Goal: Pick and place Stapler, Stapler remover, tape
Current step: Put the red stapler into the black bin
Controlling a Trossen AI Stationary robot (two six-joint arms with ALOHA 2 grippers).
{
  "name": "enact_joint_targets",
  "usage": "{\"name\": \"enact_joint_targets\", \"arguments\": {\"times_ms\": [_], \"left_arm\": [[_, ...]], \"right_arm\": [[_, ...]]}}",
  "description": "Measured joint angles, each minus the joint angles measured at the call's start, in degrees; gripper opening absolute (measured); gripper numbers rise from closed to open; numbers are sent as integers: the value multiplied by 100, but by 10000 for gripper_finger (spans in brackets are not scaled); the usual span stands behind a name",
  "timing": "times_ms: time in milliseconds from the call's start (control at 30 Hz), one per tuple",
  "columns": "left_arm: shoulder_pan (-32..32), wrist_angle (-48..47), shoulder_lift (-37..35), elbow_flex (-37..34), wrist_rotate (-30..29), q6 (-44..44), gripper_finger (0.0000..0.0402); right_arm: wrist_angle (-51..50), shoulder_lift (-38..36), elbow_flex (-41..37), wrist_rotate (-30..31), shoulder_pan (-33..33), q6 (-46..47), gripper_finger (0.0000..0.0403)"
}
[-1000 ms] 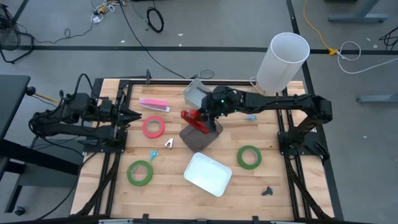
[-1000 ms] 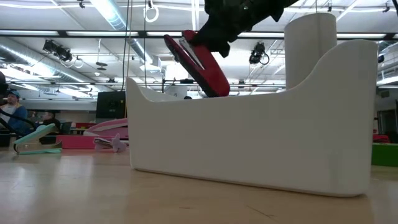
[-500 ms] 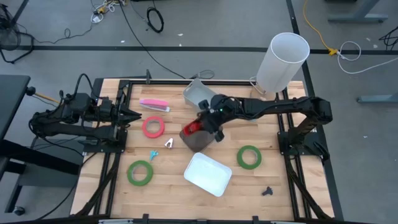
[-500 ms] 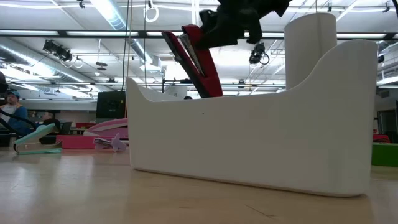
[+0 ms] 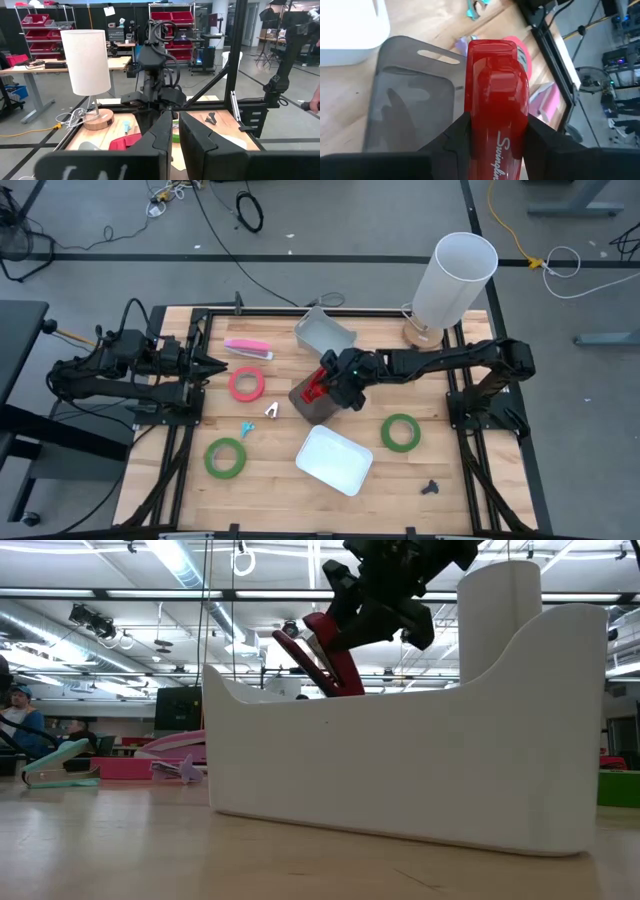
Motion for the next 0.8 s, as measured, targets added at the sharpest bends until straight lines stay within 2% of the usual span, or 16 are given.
{"name": "enact_joint_targets", "arguments": {"times_ms": [367, 633, 800], "left_arm": [[-2, 1, -2, 0, 0, 0, 34], [-2, 0, 0, 0, 0, 0, 34], [-2, 2, -1, 0, 1, 0, 34]], "right_arm": [[-68, 288, 0, 161, 74, -38, 128], [-16, 586, 0, 675, 100, -545, 128], [-21, 621, 0, 783, 89, -592, 143]]}}
